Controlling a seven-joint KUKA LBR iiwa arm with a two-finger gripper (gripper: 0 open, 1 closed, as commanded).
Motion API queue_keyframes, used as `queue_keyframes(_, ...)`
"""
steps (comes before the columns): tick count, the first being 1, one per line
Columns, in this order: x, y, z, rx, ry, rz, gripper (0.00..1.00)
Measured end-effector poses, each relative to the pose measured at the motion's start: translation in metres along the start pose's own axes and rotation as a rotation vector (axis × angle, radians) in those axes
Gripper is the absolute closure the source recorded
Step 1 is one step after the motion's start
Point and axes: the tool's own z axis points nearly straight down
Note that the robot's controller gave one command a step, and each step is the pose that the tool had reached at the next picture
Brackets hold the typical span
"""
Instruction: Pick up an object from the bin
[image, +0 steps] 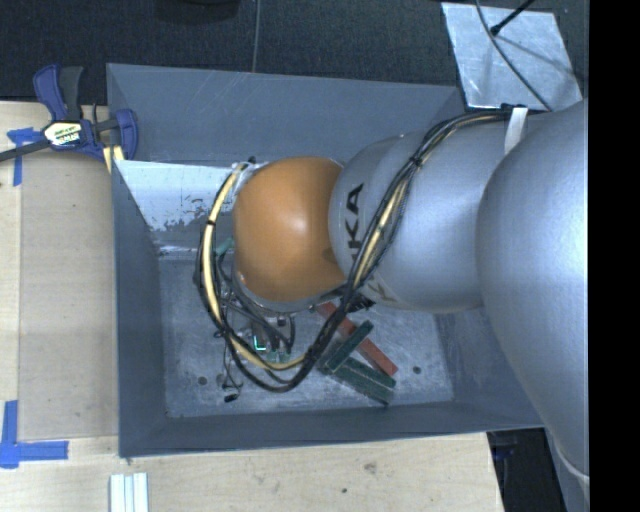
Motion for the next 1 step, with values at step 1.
queue_keyframes(1,-0.0446,-0.0776,0.043,0.004,-0.004,-0.256,0.0)
